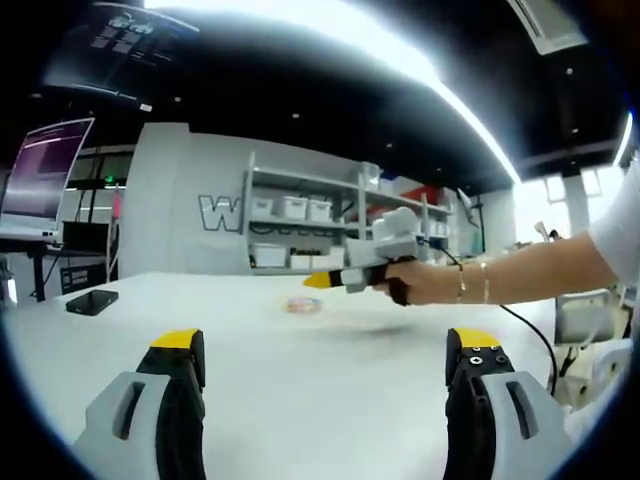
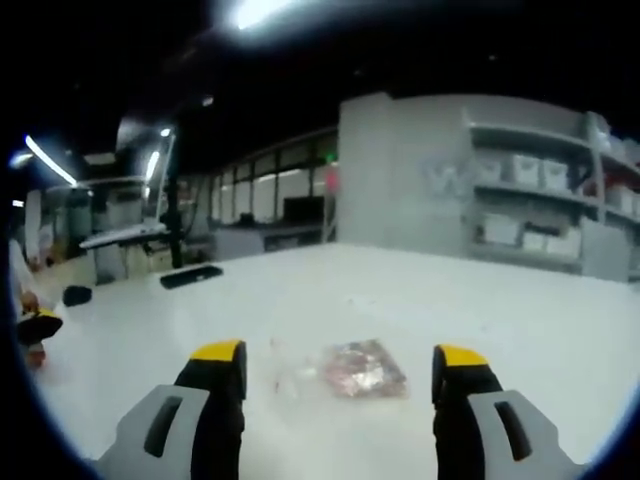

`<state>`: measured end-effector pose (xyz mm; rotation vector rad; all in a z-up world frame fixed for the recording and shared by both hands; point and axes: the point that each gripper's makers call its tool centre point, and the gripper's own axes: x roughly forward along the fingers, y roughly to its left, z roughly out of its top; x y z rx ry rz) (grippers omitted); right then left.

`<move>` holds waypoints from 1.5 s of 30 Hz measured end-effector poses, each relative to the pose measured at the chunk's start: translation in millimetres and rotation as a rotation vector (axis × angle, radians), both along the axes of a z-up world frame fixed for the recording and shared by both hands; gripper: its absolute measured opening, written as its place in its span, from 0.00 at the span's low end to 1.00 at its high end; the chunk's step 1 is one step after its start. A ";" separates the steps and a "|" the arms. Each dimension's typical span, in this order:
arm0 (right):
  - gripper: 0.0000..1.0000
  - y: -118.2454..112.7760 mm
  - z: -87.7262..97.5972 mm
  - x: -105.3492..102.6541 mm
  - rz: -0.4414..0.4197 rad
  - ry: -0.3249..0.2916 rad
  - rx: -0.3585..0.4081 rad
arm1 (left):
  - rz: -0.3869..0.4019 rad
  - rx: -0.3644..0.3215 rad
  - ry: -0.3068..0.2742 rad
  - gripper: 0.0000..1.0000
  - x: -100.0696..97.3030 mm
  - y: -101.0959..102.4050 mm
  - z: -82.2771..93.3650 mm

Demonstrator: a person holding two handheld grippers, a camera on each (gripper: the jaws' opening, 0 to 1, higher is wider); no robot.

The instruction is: Open the resealable bag by pulling the two sides of the seal apart until the entire bag opening is separated and visibly accessible.

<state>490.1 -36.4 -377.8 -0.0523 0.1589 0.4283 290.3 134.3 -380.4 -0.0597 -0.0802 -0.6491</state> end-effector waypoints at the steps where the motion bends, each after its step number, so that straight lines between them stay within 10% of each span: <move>1: 0.76 -0.8 -0.2 -0.3 -0.001 0.000 0.001 | 0.000 0.000 0.000 1.00 0.0 0.0 0.0; 45: 0.70 -32.4 7.7 -38.6 -0.010 -0.038 0.072 | 0.004 0.008 -0.002 1.00 0.3 1.5 -3.1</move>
